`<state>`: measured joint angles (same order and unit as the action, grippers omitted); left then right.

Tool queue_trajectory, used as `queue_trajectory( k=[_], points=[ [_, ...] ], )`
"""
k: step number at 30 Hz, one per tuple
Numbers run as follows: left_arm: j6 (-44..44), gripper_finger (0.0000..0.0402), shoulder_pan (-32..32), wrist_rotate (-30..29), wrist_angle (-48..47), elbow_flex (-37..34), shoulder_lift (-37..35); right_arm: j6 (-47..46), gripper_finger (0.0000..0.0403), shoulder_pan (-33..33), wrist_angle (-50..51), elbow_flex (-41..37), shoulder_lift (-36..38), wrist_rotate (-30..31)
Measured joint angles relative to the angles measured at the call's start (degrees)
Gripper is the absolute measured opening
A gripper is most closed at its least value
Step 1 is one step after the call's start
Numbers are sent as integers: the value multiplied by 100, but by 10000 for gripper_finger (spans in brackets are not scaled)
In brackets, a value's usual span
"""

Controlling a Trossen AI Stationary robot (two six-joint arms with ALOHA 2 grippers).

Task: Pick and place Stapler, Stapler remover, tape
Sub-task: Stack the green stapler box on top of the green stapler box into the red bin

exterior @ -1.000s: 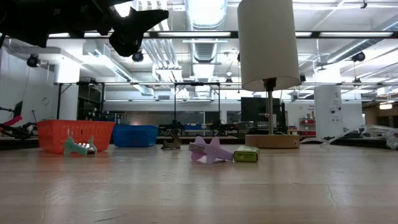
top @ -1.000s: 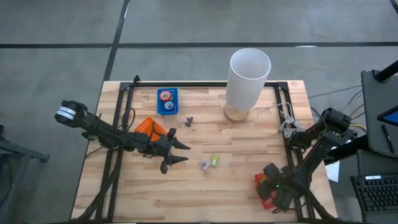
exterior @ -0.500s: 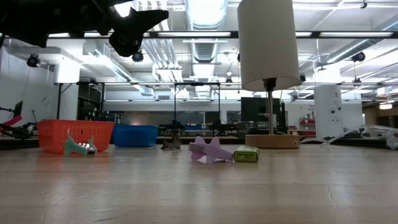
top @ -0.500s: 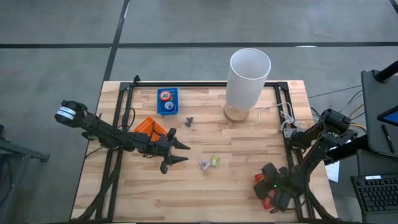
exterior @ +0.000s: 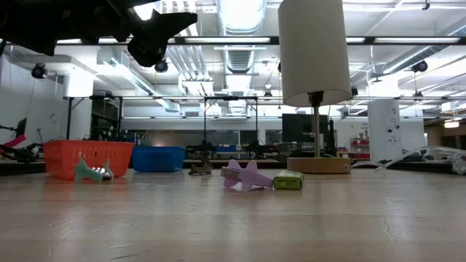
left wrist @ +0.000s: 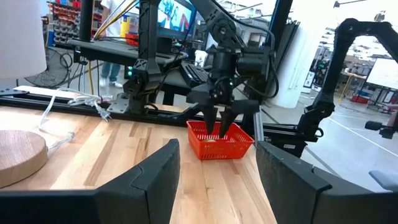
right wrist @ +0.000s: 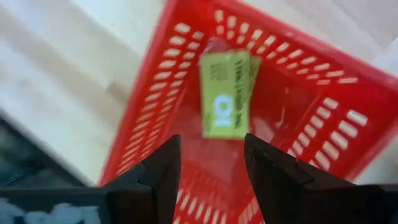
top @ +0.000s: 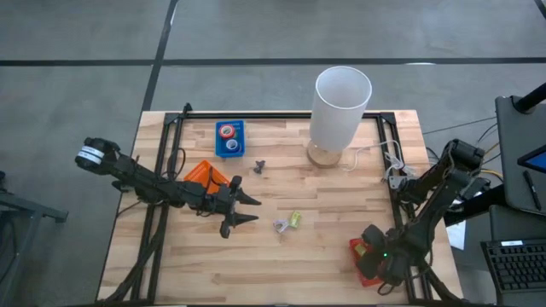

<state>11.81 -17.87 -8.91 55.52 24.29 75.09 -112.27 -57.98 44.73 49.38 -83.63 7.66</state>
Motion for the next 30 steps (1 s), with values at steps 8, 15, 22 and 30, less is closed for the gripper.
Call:
queue_trajectory(
  k=[8, 15, 22, 30],
  points=[
    [14, 213, -2, 0, 3, 0, 0, -114, 149, -2, -121, 11, 829, 549],
    [-17, 213, 0, -12, -4, 0, 0, 1269, 140, 110, -451, 11, 1156, 2205],
    [-2, 214, 0, -17, -4, -2, 0, 3327, 144, 646, -1164, 11, 847, 3261],
    [-17, 213, 0, -17, -9, -7, 1, 5676, 179, 1882, -2626, 11, -103, 2390]
  ],
)
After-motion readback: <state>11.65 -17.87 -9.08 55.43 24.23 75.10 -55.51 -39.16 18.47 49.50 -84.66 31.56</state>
